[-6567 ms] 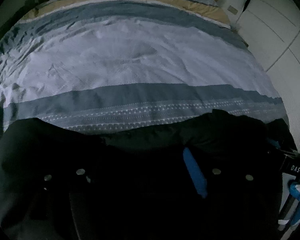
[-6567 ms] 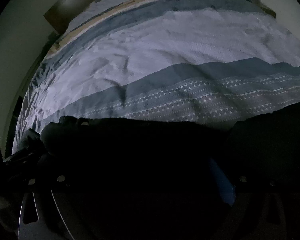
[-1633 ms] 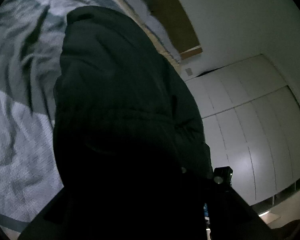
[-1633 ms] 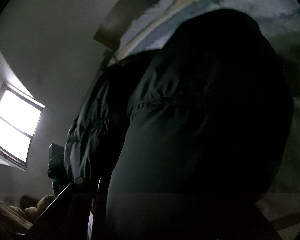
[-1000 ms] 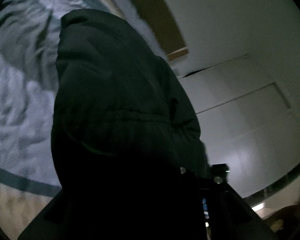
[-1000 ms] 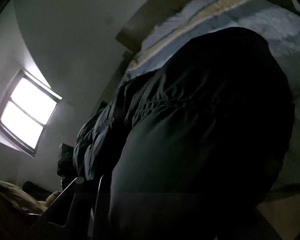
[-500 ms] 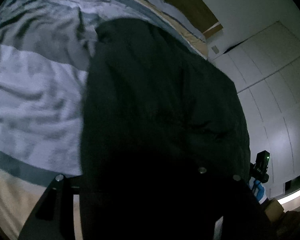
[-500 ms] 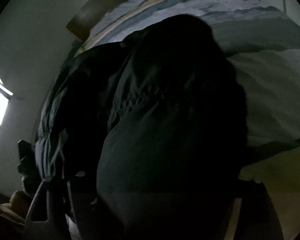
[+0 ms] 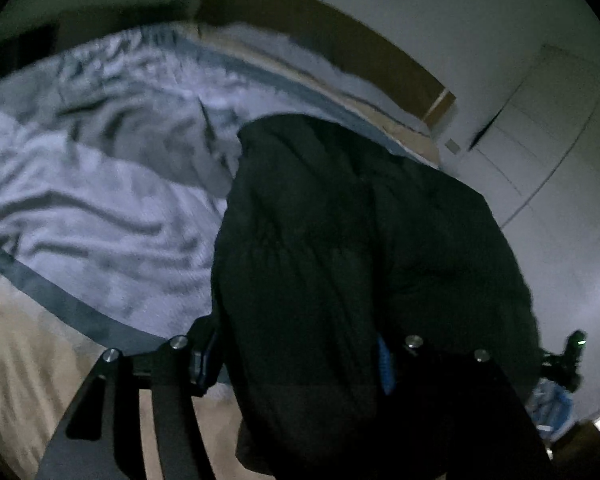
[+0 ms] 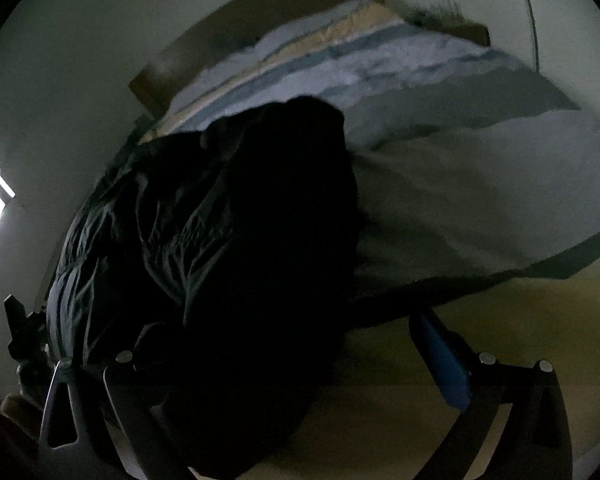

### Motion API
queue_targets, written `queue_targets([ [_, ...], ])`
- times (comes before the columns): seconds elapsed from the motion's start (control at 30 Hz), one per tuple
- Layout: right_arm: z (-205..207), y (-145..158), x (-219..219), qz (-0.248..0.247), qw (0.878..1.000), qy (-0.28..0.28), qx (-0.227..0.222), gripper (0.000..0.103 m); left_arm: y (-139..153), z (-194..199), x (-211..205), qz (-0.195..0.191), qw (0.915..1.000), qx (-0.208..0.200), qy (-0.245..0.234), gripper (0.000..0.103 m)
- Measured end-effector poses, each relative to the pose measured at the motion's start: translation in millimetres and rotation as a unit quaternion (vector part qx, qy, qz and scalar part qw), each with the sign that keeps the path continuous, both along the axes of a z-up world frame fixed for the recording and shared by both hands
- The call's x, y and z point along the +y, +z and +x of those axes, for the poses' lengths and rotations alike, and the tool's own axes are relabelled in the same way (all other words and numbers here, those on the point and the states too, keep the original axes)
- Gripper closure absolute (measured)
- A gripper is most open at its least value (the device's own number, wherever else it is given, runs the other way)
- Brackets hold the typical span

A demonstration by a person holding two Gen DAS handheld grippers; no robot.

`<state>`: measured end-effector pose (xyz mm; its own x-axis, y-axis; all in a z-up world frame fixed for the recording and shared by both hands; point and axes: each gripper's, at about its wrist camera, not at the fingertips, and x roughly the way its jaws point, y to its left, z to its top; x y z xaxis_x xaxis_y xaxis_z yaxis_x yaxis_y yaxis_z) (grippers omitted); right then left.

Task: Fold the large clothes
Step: 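Lower the rolled jacket onto the duvet with both grippers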

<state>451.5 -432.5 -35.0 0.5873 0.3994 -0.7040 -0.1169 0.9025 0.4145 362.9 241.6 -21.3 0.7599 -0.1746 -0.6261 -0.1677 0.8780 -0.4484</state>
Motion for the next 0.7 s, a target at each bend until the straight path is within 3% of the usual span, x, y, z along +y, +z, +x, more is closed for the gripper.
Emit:
queue_targets([
  [0.17, 0.8, -3.2, -7.8, 0.011, 0.999, -0.002, -0.044, 0.000, 14.0, -15.1, -2.5, 0.018, 0.9974, -0.053, 0.046, 0.046],
  [0.3, -1.0, -7.6, -15.9, 0.015, 0.998, -0.004, -0.063, 0.000, 21.1, -21.0, -7.6, 0.053, 0.9926, -0.075, 0.080, 0.046],
  [0.37, -2.8, -9.7, -20.5, 0.018, 0.997, -0.006, -0.068, 0.000, 20.2, -21.5, -8.1, 0.060, 0.9911, -0.080, 0.088, 0.046],
  [0.5, -3.3, -10.4, -25.7, 0.017, 0.997, -0.013, -0.079, 0.000, 17.3, -25.5, 1.7, 0.038, 0.9908, -0.085, 0.098, 0.046],
  [0.7, -3.7, -0.5, -18.3, -0.005, 0.996, -0.022, -0.088, 0.000, 27.1, -33.3, 2.2, 0.058, 0.9888, -0.087, 0.107, 0.046],
])
